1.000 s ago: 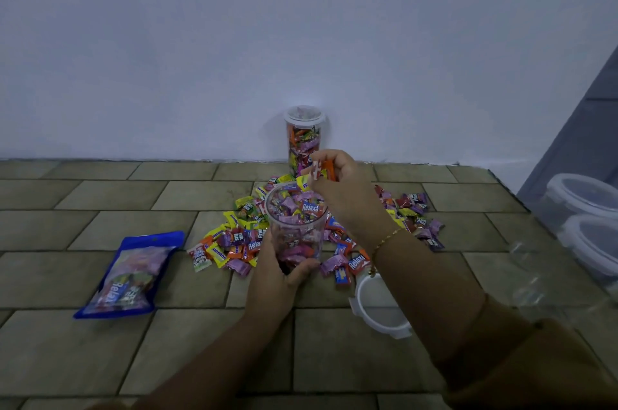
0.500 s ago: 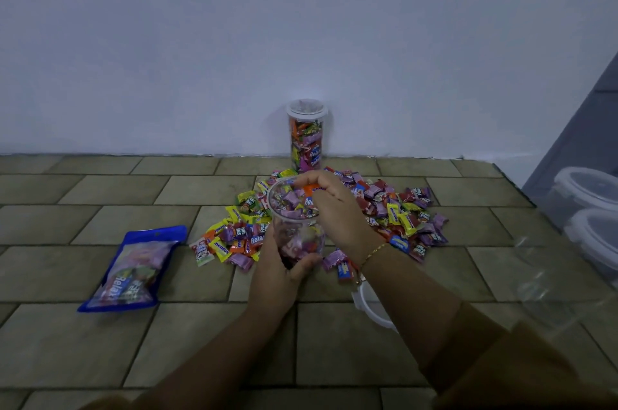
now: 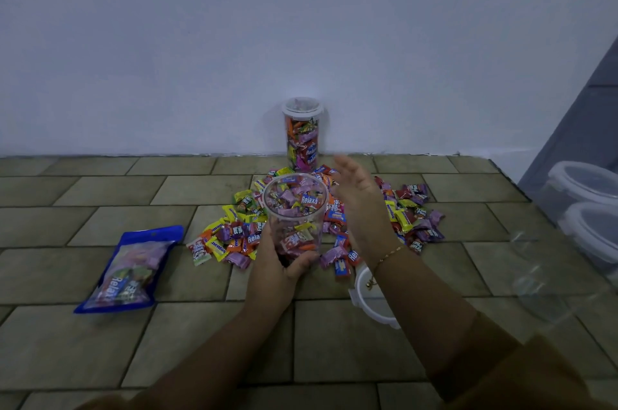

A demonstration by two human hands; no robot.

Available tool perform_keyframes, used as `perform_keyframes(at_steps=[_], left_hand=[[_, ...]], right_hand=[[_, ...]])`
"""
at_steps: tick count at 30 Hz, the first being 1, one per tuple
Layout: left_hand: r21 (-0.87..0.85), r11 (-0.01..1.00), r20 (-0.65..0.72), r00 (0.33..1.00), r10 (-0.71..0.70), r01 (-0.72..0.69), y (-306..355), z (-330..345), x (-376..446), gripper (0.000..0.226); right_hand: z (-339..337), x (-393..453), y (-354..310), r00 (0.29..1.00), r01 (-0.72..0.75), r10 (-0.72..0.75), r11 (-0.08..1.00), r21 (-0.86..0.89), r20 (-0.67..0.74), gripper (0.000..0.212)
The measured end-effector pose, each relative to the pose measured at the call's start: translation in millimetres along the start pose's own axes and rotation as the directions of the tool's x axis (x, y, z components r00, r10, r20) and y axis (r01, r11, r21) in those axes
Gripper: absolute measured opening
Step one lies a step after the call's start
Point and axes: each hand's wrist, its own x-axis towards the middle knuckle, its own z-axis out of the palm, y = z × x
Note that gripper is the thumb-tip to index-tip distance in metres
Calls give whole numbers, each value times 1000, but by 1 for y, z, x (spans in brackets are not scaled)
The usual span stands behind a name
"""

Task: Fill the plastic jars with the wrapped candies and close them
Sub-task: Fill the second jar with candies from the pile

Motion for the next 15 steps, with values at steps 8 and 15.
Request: perform_keyframes(at_steps=[8, 15], left_hand=[[-2, 1000, 2, 1000, 6, -6, -3, 1, 1, 93], [4, 1000, -4, 1000, 10, -10, -3, 2, 1, 95]], right_hand=[[-45, -17, 83, 982, -162, 186, 731, -662, -34, 62], [-51, -22, 81, 965, 66, 228, 274, -959, 131, 97]])
